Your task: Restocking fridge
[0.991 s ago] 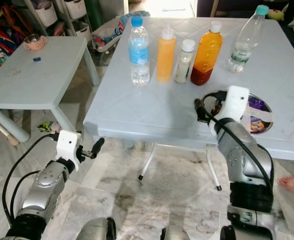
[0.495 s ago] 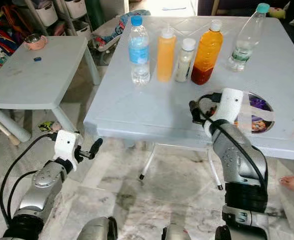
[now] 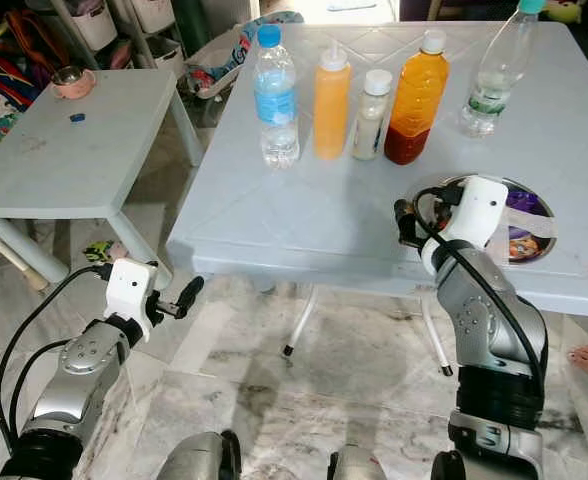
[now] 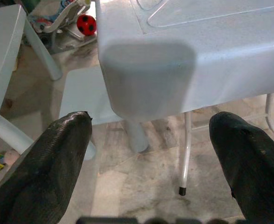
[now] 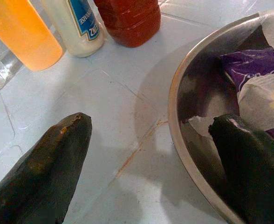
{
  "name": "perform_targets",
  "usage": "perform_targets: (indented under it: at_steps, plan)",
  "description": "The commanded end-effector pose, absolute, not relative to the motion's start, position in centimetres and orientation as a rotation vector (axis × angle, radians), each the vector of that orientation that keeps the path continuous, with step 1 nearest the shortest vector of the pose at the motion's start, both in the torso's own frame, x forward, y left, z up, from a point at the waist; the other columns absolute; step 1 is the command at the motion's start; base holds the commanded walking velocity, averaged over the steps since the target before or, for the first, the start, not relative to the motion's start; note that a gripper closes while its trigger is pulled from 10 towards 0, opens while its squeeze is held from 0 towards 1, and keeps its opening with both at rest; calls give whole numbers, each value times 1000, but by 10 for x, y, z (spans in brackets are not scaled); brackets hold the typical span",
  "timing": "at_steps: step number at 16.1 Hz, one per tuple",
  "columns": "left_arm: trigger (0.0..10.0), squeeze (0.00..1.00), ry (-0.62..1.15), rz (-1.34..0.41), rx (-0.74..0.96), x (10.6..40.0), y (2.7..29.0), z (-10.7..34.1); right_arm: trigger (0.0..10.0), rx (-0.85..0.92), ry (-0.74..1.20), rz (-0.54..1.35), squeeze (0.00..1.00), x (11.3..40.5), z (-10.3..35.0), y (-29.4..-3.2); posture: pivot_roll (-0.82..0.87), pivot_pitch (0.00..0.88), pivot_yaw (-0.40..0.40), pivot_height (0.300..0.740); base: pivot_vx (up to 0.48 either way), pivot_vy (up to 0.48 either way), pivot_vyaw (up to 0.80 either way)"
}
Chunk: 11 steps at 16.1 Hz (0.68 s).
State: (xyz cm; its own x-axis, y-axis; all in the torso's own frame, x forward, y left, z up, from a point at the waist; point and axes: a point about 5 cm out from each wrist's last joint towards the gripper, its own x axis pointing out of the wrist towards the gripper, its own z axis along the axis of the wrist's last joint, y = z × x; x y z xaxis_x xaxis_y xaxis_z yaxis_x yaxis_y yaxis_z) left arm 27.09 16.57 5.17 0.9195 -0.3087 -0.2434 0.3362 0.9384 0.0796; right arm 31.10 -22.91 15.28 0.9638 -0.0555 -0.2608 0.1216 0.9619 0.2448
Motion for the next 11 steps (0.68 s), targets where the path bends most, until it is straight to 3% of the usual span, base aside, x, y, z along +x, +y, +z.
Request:
perform_targets:
  at_steps: [1, 4, 5, 6, 11]
  plan:
    - [10000, 0, 249, -339, 140, 267, 170, 50, 10000, 284, 291, -95, 0, 310, 146, -230, 41, 111, 126, 740, 0, 0, 0]
    - [10000, 0, 253, -338, 143, 266, 171, 50, 10000, 331, 325, -40, 0, 315, 145, -226, 45, 112, 122, 740, 0, 0, 0]
    - [10000, 0, 253, -337, 143, 266, 171, 50, 5765, 359, 332, -16, 0, 316, 146, -223, 46, 113, 119, 740, 0, 0, 0]
    - [10000, 0, 253, -336, 142, 266, 170, 50, 0, 359, 338, 25, 0, 315, 146, -216, 45, 113, 118, 740, 0, 0, 0]
    - [10000, 0, 254, -335, 141, 266, 170, 50, 0, 353, 347, 40, 0, 313, 145, -213, 44, 112, 117, 740, 0, 0, 0]
